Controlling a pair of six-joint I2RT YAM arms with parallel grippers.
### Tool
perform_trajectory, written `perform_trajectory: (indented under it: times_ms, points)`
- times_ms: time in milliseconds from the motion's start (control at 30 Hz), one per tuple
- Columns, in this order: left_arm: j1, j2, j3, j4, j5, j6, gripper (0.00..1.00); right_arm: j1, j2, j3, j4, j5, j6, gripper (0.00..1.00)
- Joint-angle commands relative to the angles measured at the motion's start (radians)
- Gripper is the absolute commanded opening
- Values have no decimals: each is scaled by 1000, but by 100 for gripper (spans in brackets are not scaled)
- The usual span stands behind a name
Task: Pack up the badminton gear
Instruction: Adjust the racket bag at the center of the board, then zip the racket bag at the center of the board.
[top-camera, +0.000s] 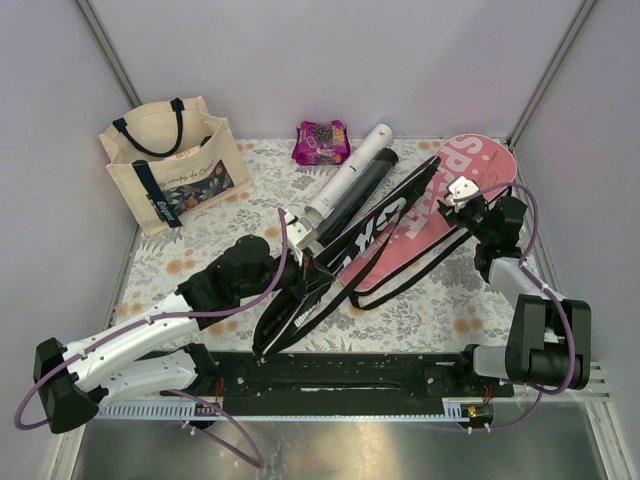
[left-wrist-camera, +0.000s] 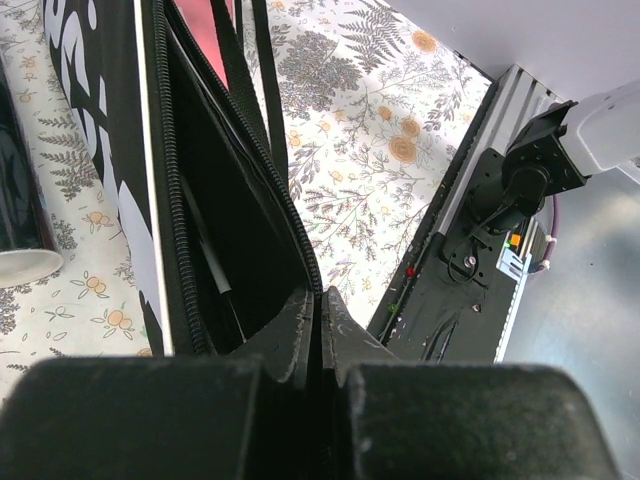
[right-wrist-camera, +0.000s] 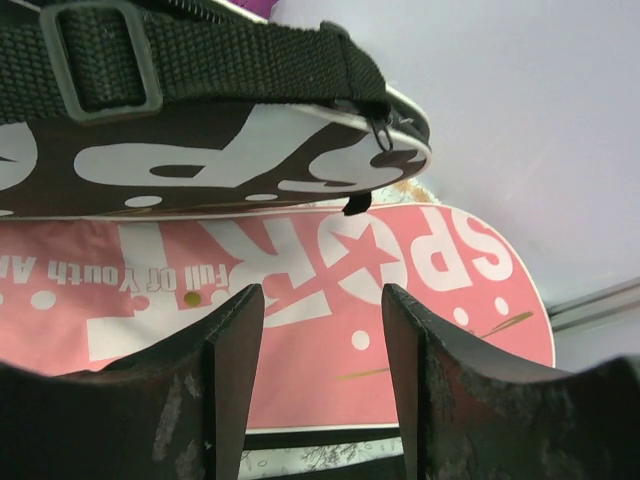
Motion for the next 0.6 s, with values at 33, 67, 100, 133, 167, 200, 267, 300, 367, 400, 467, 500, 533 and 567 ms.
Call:
perform_trajectory:
  times_ms: [33, 67, 100, 133, 167, 200, 267, 300, 367, 400, 467, 500, 533, 567]
  points:
    - [10, -22, 22, 88, 53, 21, 0, -6, -1, 19, 85, -48, -66, 59]
    - [11, -21, 18, 95, 59, 19, 0, -6, 2, 32, 63, -54, -86, 59]
    - [11, -19, 13, 103, 65, 19, 0, -6, 2, 45, 30, -60, -106, 59]
    - [14, -18, 13, 111, 71, 17, 0, -6, 5, 60, 0, -67, -123, 60]
    - [14, -14, 12, 115, 80, 17, 0, -6, 8, 72, -10, -70, -135, 60]
    - [16, -11, 13, 118, 86, 17, 0, -6, 11, 77, -14, -73, -141, 60]
    - [14, -8, 16, 123, 93, 22, 0, -6, 10, 88, -11, -74, -152, 60]
    - [16, -5, 16, 124, 94, 24, 0, -6, 6, 88, -8, -74, -158, 59]
    - [17, -1, 16, 129, 102, 25, 0, -6, -1, 94, -14, -88, -178, 59]
    - [17, 2, 19, 129, 106, 27, 0, -6, -1, 102, -27, -94, -190, 59]
    - [17, 12, 24, 129, 117, 27, 0, -6, -3, 111, -64, -94, -218, 59]
    - [16, 15, 25, 129, 122, 27, 0, -6, -3, 115, -79, -94, -232, 59]
    - [19, 15, 25, 131, 122, 27, 0, -6, -4, 120, -96, -96, -246, 59]
    - [18, 16, 24, 131, 126, 27, 0, -6, -3, 123, -98, -97, -255, 59]
